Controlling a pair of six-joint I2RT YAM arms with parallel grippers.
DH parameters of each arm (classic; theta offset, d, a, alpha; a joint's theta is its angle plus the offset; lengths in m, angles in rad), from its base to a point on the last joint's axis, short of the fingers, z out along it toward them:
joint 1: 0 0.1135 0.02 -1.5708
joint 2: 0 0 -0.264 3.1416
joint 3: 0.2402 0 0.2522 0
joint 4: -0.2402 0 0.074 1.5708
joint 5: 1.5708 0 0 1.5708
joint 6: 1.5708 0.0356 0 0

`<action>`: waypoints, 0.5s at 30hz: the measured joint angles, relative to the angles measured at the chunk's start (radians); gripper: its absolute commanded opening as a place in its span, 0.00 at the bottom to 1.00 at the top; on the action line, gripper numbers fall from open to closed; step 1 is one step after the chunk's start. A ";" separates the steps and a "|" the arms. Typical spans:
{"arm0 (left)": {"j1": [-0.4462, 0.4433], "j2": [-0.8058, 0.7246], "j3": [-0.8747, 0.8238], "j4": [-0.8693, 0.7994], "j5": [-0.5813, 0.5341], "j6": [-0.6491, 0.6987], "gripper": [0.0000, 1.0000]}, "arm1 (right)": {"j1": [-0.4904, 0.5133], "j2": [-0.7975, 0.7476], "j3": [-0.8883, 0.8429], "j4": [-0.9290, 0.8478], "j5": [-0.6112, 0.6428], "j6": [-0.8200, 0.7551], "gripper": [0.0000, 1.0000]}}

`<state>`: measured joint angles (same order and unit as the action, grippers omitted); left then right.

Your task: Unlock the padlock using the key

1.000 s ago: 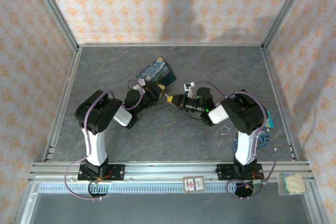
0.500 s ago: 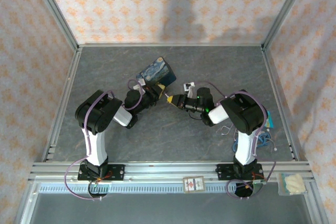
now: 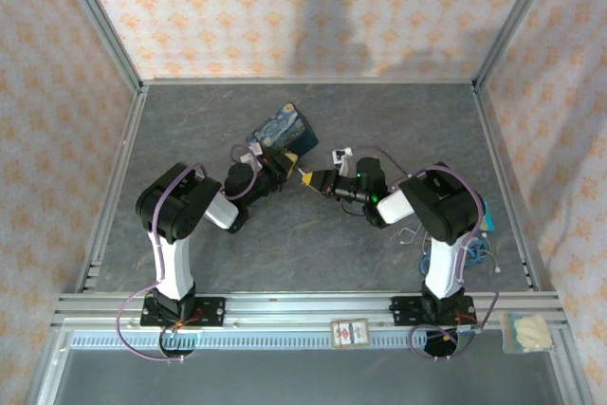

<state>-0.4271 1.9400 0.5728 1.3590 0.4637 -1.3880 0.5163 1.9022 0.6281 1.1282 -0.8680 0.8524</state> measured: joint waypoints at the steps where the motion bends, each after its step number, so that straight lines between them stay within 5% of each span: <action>1: -0.002 0.000 0.000 0.000 0.000 0.000 0.00 | 0.000 -0.002 0.000 0.000 0.000 0.000 0.00; 15: -0.006 0.000 0.000 0.017 -0.011 -0.003 0.00 | -0.010 0.007 0.014 0.011 -0.016 0.005 0.00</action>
<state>-0.4332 1.9400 0.5728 1.3758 0.4522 -1.3911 0.5068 1.9095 0.6426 1.1393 -0.8837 0.8574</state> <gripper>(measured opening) 0.085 0.045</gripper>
